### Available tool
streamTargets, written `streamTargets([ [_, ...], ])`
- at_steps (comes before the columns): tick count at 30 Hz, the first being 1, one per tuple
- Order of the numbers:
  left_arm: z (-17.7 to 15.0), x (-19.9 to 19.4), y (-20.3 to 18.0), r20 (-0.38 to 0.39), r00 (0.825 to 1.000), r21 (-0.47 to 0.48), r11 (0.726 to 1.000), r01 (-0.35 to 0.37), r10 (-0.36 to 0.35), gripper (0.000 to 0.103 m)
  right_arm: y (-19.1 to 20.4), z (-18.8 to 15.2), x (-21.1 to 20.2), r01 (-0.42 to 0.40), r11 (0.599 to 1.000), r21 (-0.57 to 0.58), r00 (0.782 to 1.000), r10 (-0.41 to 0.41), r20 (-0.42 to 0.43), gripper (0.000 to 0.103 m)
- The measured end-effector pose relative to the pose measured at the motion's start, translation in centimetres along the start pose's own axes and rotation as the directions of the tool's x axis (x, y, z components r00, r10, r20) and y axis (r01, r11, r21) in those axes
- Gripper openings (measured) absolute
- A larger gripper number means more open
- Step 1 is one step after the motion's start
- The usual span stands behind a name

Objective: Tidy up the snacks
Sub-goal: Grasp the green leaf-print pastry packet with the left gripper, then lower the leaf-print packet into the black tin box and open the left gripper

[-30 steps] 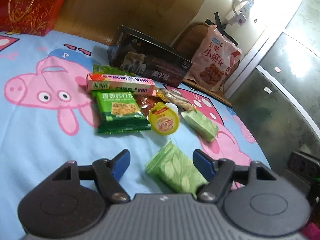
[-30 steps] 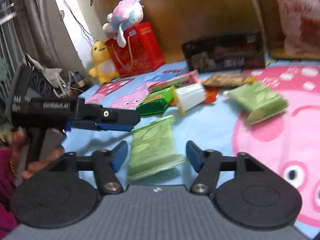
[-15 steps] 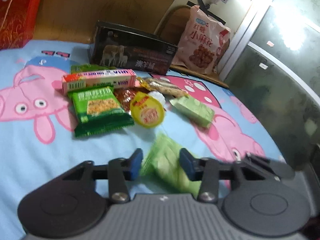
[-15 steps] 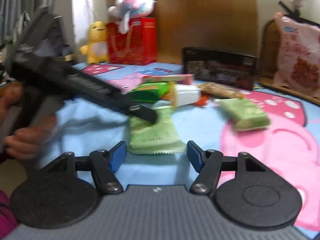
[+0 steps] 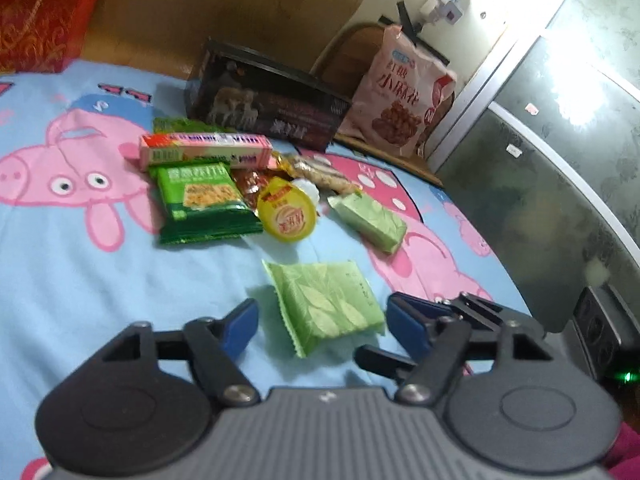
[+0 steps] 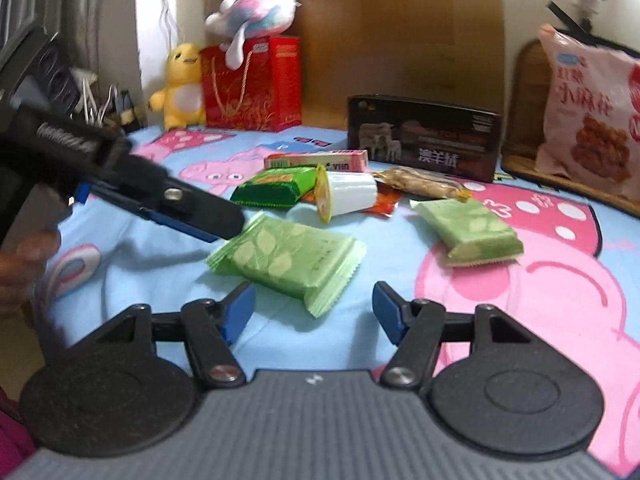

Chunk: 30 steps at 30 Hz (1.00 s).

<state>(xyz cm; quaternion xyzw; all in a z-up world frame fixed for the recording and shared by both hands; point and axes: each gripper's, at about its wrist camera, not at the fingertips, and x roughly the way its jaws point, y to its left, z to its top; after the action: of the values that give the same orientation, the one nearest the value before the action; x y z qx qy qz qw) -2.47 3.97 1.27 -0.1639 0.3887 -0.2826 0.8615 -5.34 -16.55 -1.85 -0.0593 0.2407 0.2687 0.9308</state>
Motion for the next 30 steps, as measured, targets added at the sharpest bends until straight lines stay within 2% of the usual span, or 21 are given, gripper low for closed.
streamTargets([
  [2, -0.1, 1.3, 0.1, -0.047, 0.999, -0.001, 1.0, 0.001, -0.001, 0.036, 0.1, 0.0, 0.5, -0.024, 1.0, -0.019, 1.0, 0.024, -0.013, 0.043],
  [3, -0.3, 1.6, 0.0, -0.042, 0.999, 0.0, 1.0, -0.001, 0.001, 0.035, 0.2, 0.1, 0.6, -0.038, 0.999, -0.015, 0.999, 0.037, -0.013, 0.031],
  [5, -0.4, 1.5, -0.4, -0.05, 0.999, 0.01, 1.0, 0.002, -0.001, 0.034, 0.5, 0.5, 0.6, -0.043, 0.998, -0.035, 0.999, 0.043, -0.023, 0.026],
  [7, 0.2, 0.8, -0.5, -0.043, 0.999, -0.001, 1.0, 0.022, -0.022, 0.033, 0.4, 1.0, 0.2, -0.048, 0.998, -0.045, 0.999, 0.048, -0.004, 0.026],
  [11, 3.4, -1.0, -0.8, 0.032, 0.998, 0.037, 0.998, 0.043, -0.044, 0.033, -1.3, 4.0, -0.4, -0.098, 0.995, -0.004, 0.991, 0.098, 0.089, 0.025],
  [14, 7.0, -1.0, -1.5, 0.1, 0.995, 0.087, 0.996, 0.001, -0.01, 0.033, -2.4, 7.1, 0.9, -0.075, 0.997, -0.015, 0.986, 0.076, 0.15, 0.025],
  [18, 13.6, 1.6, -2.2, 0.206, 0.976, 0.136, 0.985, -0.104, 0.075, 0.033, -5.0, 11.9, 4.8, -0.009, 1.0, -0.001, 0.978, 0.009, 0.206, 0.025],
  [23, 20.1, 6.6, -1.1, 0.231, 0.961, 0.11, 0.977, -0.183, 0.154, 0.034, -9.7, 16.4, 10.8, 0.006, 0.993, 0.121, 0.988, -0.025, 0.152, 0.025],
  [27, 22.7, 10.6, 0.2, 0.206, 0.957, 0.103, 0.968, -0.23, 0.205, 0.037, -11.3, 17.1, 13.9, 0.034, 0.986, 0.163, 0.994, -0.05, 0.096, 0.03],
  [28, 22.9, 11.4, 0.5, 0.196, 0.956, 0.101, 0.966, -0.239, 0.216, 0.038, -11.2, 17.1, 14.4, 0.046, 0.986, 0.159, 0.995, -0.06, 0.082, 0.032],
  [30, 22.9, 12.7, 0.9, 0.173, 0.957, 0.095, 0.964, -0.25, 0.231, 0.047, -11.1, 16.7, 15.0, 0.063, 0.984, 0.165, 0.995, -0.075, 0.068, 0.051],
])
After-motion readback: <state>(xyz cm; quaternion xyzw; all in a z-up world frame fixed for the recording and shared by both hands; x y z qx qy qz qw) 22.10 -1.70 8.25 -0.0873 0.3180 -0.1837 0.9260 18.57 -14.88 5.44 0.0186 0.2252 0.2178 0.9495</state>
